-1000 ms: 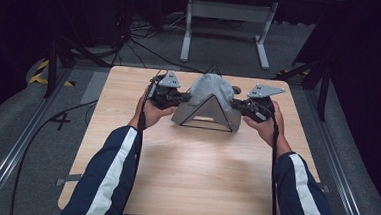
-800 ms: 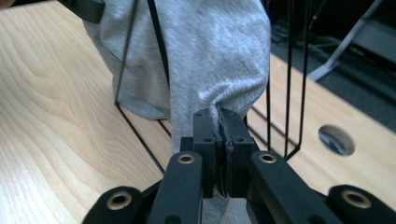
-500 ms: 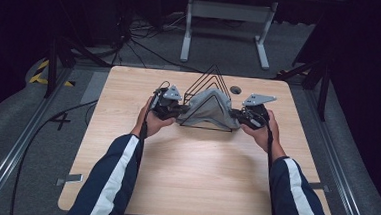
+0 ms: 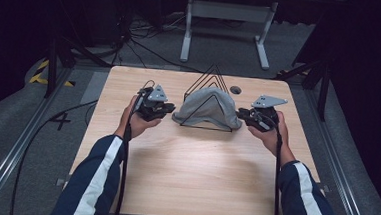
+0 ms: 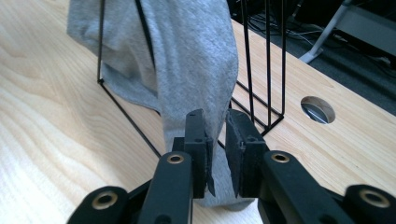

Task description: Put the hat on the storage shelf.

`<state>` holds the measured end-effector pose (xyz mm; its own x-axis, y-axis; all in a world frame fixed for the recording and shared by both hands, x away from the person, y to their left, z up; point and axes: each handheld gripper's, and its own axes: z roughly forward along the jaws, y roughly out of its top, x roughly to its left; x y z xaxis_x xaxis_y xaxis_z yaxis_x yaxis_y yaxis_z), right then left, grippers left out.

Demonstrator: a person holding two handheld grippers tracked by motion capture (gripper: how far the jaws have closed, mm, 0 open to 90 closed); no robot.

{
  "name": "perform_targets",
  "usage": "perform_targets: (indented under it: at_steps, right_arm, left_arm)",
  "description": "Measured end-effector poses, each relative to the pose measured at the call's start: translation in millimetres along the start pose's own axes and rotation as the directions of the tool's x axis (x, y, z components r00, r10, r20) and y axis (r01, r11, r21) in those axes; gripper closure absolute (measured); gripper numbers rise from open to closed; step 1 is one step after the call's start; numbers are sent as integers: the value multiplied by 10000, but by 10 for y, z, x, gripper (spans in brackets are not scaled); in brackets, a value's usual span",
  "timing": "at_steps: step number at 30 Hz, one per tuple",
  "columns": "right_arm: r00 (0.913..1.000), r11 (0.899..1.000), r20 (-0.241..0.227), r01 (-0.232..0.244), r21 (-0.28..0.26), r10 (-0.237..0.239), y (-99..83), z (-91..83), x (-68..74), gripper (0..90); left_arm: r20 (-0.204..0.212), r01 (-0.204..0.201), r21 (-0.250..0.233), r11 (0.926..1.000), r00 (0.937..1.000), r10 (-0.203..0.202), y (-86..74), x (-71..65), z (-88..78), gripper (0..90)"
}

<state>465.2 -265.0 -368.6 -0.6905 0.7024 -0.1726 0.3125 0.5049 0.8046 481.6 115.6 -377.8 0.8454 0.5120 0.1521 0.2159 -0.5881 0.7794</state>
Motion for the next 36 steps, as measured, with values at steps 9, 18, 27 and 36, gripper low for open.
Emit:
perform_targets:
  at_steps: [9,18,27,36]
  right_arm:
    - [9997,9996,-77,230,169,-229,-30,-148,66,719]
    - [9992,9966,-249,315,764,-296,-145,-274,118,609]
    - [9988,9942,-231,448,976,-428,-266,-406,176,537]
    - [9995,9917,-13,326,1244,-327,-432,-495,231,451]
  left_arm:
    - [-57,-531,458,9975,9986,534,-106,-117,-200,826]
    - [-177,-935,1038,9902,9952,958,-266,-214,-362,755]
    - [-500,-1034,1427,9843,9925,1115,-468,-311,-483,654]
    - [-611,-927,1900,9774,9925,1061,-754,-407,-599,530]
